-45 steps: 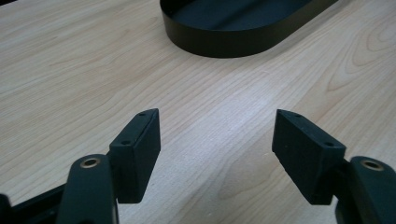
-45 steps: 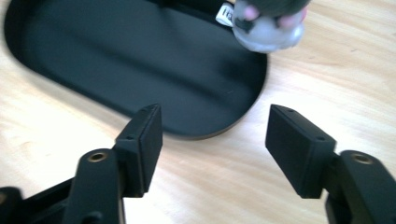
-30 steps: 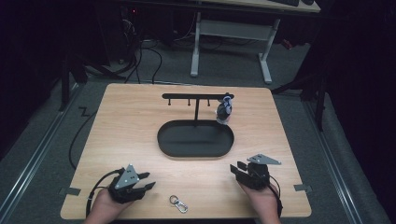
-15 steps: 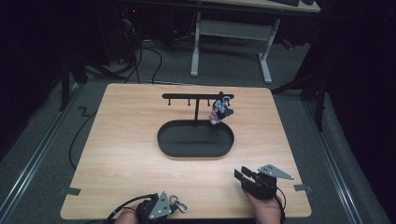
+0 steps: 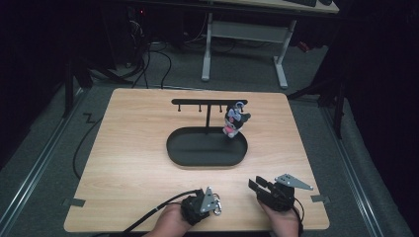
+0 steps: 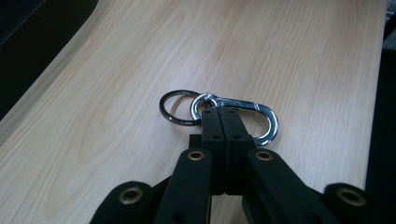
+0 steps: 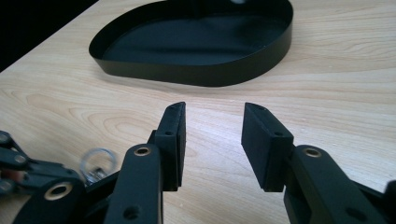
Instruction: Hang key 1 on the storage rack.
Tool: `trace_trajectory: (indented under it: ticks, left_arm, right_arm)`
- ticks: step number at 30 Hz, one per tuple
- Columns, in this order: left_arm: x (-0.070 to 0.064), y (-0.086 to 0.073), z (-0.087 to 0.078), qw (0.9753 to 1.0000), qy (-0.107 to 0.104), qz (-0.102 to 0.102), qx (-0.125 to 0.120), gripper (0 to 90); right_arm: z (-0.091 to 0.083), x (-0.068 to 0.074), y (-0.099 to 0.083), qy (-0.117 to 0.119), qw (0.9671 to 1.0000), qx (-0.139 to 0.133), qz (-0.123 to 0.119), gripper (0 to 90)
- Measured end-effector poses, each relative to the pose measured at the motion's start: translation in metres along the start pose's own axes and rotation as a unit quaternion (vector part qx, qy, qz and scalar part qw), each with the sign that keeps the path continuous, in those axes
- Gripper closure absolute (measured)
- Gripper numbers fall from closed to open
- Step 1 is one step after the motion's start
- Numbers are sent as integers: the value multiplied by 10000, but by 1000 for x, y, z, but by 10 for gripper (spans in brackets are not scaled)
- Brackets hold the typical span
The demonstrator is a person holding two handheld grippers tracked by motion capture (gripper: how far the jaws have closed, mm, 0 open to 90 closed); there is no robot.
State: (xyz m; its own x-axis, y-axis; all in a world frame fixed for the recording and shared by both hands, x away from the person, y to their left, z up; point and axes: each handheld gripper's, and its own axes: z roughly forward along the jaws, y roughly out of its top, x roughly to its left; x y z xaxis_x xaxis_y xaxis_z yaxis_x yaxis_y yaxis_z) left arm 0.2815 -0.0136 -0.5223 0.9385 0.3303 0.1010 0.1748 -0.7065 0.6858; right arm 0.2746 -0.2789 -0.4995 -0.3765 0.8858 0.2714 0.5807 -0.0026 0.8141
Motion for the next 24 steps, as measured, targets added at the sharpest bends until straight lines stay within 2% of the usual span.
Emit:
trace_trajectory:
  ticks: [2, 6, 9, 15, 16, 17, 20, 24]
  left_arm:
    - [-2, 5, 4, 10000, -64, -29, -18, 900]
    - [-8, 2, -1, 10000, -74, 15, -37, 900]
    - [-11, 5, 1, 9999, -133, 49, 20, 900]
    - [-18, 27, 23, 9996, -159, 205, -89, 900]
    - [-20, 29, 25, 9994, -186, 286, -4, 900]
    - [-21, 31, 28, 9995, -137, 273, -121, 900]
    - [-20, 27, 19, 9991, -140, 177, -350, 874]
    - [-3, 12, -7, 9985, 108, -53, -542, 821]
  right_arm:
    - [-1, -2, 0, 6, 10000, -8, 47, 607]
    - [-4, -5, 0, 22, 9999, -46, 128, 608]
    - [-4, -5, 0, 52, 9999, -40, 108, 608]
    - [-7, -9, 1, 5, 9999, -81, 128, 608]
    - [-8, -10, 1, -13, 9999, -87, 130, 608]
    - [-8, -12, 0, -43, 9999, -84, 121, 608]
    - [-9, -16, 0, -93, 9998, -68, 166, 608]
    - [-7, -19, -1, -136, 9998, 13, 129, 608]
